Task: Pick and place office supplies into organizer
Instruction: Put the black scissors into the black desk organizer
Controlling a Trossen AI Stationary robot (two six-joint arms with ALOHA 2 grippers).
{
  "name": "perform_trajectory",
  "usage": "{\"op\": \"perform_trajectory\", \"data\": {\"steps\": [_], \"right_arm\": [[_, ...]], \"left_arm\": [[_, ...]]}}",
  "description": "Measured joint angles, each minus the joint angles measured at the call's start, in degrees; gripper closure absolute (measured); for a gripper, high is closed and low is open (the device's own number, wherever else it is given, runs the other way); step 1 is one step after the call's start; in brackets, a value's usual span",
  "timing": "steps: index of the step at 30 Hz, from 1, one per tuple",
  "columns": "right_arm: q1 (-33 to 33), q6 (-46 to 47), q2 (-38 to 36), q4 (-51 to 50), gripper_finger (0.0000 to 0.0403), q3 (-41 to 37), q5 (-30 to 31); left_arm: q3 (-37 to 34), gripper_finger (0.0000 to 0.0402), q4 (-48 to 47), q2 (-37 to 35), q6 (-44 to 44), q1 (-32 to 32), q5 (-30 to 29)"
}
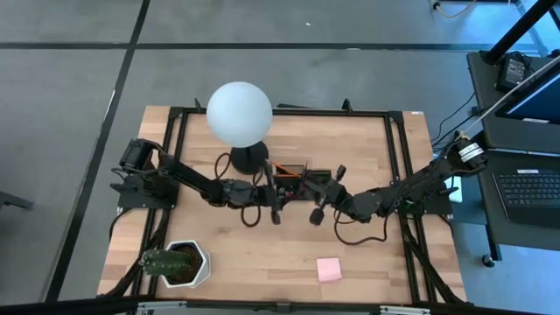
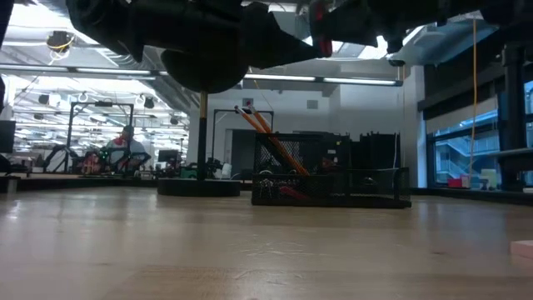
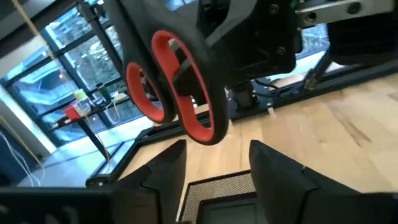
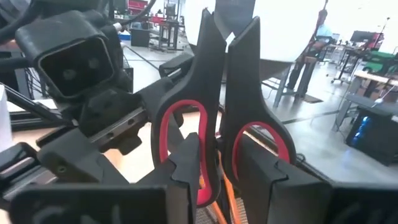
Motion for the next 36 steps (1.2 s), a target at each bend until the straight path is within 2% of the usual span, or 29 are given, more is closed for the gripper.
{"op": "perform_trajectory", "data": {"steps": [9, 16, 31, 36], "right_arm": [[-0.62, -0.65, 0.00, 0.37, 0.0322, 0.20, -0.02], [-1.76, -0.82, 0.00, 0.37, 0.0322, 0.20, -0.02], [-1.85, -2.33, 3.12, 5.38, 0.0322, 0.24, 0.00], [-1.86, -3.40, 3.23, 5.90, 0.0322, 0.24, -0.02]], "left_arm": [[0.00, 0.0213, 2.33, 0.00, -2.60, 0.39, -2.87], [0.00, 0.0212, 2.34, 0.00, -5.09, 1.14, 2.09], [0.02, 0.0213, 5.76, -0.02, -7.90, 2.59, 0.46], [0.02, 0.0226, 5.71, -0.02, -8.20, 2.58, 0.50]]}}
